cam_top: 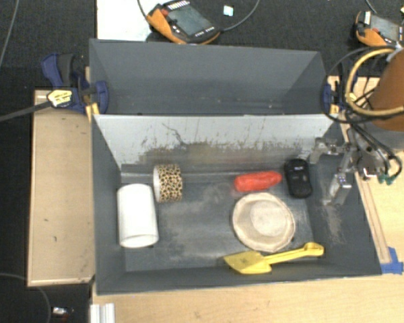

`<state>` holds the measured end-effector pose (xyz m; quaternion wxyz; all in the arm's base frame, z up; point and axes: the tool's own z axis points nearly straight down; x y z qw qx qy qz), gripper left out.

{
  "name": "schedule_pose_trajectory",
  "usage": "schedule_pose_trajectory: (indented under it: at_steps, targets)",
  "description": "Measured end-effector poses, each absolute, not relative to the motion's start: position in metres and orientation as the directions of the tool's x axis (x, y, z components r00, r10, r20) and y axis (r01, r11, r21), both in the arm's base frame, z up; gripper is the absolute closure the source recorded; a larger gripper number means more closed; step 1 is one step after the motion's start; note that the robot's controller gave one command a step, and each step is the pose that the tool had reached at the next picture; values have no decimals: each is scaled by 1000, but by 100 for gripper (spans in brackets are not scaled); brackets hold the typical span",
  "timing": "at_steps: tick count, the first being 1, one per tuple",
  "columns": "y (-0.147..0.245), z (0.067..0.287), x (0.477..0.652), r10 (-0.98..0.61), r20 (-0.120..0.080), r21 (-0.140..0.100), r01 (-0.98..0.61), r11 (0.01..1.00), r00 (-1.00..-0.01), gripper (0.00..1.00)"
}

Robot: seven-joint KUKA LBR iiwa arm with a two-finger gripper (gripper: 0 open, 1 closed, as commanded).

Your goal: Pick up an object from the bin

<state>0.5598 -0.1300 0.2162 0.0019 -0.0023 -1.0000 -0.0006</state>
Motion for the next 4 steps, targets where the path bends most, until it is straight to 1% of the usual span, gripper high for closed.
schedule_pose_trajectory:
  at_steps: [1,2,3,4]
  targets:
    - [-129,221,561,-1,-4,0,-1,1000,-1000,0]
    - [-147,70,590,138,-8,1,138,990,-990,0]
    - [-134,161,594,337,-17,2,337,942,-941,0]
    - [-145,101,579,362,-2,1,362,932,-932,0]
